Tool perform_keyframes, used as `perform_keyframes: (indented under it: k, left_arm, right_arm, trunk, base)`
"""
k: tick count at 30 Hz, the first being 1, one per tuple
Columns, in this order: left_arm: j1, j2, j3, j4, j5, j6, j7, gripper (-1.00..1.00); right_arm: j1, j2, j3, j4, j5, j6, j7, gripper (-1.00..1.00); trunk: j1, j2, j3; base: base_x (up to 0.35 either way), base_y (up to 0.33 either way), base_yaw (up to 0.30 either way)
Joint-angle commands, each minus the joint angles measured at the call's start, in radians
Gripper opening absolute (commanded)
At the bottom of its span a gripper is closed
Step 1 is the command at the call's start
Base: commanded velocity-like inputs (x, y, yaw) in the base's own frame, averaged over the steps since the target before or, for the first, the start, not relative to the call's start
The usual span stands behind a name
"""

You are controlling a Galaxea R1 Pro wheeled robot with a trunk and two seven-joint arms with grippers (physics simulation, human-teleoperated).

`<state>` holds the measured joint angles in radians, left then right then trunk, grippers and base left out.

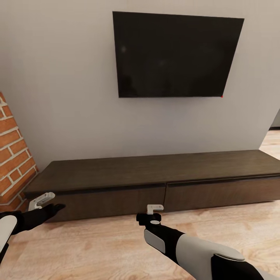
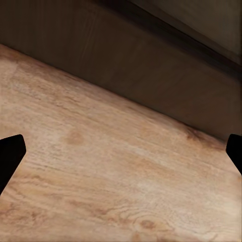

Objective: Place each of the two pumpkins and all three candles from the living room inside a cabinet in the living room (use any cabinet), then make sure every cabinet is closed, and position the cauldron so it is next to a table in the living room.

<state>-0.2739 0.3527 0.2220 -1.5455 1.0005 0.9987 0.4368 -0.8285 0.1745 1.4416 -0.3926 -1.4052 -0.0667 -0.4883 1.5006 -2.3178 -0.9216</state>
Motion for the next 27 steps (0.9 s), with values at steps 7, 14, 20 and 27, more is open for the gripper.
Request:
perform_keyframes:
  k: [7, 14, 20, 27]
  left_arm:
    - [-0.001, 0.000, 0.000, -0.001, 0.010, 0.003, 0.010, 1.00]
    - [-0.001, 0.001, 0.001, -0.001, 0.010, 0.003, 0.010, 1.00]
    - [0.000, 0.001, 0.001, -0.001, 0.010, 0.003, 0.010, 1.00]
    - [0.001, 0.001, 0.001, -0.001, 0.010, 0.003, 0.010, 1.00]
  right_arm:
    - [-0.001, 0.000, 0.008, 0.000, -0.011, -0.007, -0.004, 1.00]
    - [-0.001, 0.000, 0.008, 0.000, -0.011, -0.007, -0.004, 1.00]
    - [-0.001, 0.000, 0.008, 0.000, -0.011, -0.007, -0.004, 1.00]
    - [-0.001, 0.000, 0.008, 0.000, -0.011, -0.007, -0.004, 1.00]
  trunk:
    - [-0.027, 0.049, 0.021]
    - [-0.054, 0.098, 0.043]
    - [-0.077, 0.140, 0.062]
    - [-0.104, 0.189, 0.084]
  base:
    - [0.000, 0.000, 0.000]
    - [0.000, 0.000, 0.000]
    - [0.000, 0.000, 0.000]
    - [0.000, 0.000, 0.000]
